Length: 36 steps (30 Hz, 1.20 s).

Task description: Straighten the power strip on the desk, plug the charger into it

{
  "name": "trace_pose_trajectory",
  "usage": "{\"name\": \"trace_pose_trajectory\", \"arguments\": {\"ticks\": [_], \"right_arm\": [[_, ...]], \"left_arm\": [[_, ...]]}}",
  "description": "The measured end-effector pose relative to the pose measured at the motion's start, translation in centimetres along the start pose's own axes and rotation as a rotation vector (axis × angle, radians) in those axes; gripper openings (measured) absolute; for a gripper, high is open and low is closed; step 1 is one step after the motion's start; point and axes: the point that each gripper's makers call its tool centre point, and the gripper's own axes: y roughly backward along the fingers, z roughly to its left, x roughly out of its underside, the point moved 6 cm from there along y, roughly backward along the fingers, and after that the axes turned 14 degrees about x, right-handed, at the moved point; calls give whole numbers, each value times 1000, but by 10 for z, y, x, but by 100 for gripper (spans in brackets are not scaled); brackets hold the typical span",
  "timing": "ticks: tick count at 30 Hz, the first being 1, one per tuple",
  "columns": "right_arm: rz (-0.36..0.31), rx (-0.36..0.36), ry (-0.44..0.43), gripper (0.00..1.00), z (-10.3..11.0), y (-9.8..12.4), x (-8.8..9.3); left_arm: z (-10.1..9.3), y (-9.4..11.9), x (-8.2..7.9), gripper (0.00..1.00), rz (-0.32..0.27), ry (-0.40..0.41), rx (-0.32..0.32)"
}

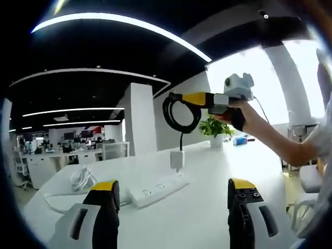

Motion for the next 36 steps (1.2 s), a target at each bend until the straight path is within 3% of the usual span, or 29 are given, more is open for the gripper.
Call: {"name": "trace_pose_trajectory", "arguments": {"ticks": [4, 10, 15, 18, 28, 36], "right_arm": [[-3, -3, 0, 6, 1, 0, 0], [0, -4, -6, 6, 1, -1, 0], [-4, -9, -6, 6, 4, 0, 0], [-5, -11, -6, 6, 5, 1, -1], [-10, -13, -11, 6, 8, 2, -4], [-17, -23, -15, 6, 14, 2, -7]], "left_arm": [[4, -10, -5, 87, -43, 32, 37], [9, -29, -11, 86, -70, 17, 60], [14, -54, -3, 87, -9, -14, 85], [19, -66, -1, 92, -3, -27, 83], [37, -92, 1, 91, -10, 23, 55], [33, -113, 7, 91, 34, 39, 72]]}}
